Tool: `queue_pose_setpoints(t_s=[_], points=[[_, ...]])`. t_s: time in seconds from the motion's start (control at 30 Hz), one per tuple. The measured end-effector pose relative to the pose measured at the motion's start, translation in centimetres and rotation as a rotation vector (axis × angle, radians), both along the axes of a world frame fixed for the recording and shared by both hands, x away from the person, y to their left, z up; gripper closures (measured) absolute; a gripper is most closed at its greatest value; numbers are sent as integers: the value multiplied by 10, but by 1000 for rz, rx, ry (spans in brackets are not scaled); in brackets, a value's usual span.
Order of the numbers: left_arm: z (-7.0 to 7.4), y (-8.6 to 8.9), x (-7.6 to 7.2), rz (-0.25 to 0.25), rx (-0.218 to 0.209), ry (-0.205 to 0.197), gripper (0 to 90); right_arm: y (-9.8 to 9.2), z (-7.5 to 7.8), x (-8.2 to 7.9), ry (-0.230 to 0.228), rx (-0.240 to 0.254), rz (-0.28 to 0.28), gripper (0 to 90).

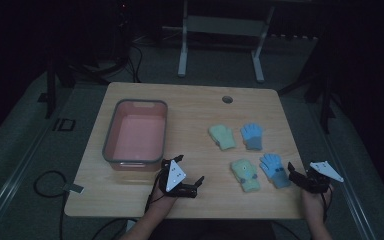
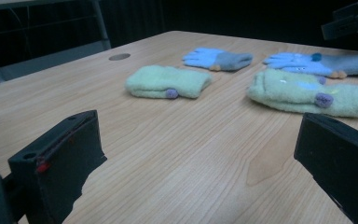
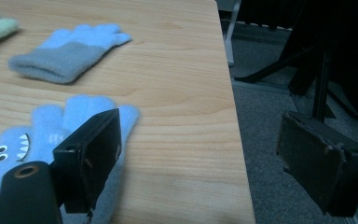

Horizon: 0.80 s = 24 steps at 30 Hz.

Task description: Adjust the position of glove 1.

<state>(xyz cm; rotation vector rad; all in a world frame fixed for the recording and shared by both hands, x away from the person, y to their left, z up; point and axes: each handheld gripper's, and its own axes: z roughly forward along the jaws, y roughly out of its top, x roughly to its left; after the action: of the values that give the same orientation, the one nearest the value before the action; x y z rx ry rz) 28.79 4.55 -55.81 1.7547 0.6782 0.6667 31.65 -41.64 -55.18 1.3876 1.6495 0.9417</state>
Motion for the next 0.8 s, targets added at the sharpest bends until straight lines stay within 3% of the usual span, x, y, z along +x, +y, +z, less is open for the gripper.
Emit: queue_pose_setpoints(t_s=[0.1,0.27,0.43,0.6,0.63,0.67,0.8], points=[[0,0,0,0,-4,3,6,2,0,2,11,-23,-33,142],[0,0,1,1,-1,7,6,3,0,2,18,-37,-31,141],[0,0,1,-5,0,7,6,-4,0,6,72,32,1,124],[0,-1,0,-7,8,-3,6,-5,1,7,81,42,19,124],[0,-1,0,-10,9,-4,6,-6,3,7,135,91,37,141],[0,-1,0,-11,8,-5,6,-6,4,7,153,107,44,143],[0,-1,0,-13,6,-5,6,-5,14,6,172,103,42,144]])
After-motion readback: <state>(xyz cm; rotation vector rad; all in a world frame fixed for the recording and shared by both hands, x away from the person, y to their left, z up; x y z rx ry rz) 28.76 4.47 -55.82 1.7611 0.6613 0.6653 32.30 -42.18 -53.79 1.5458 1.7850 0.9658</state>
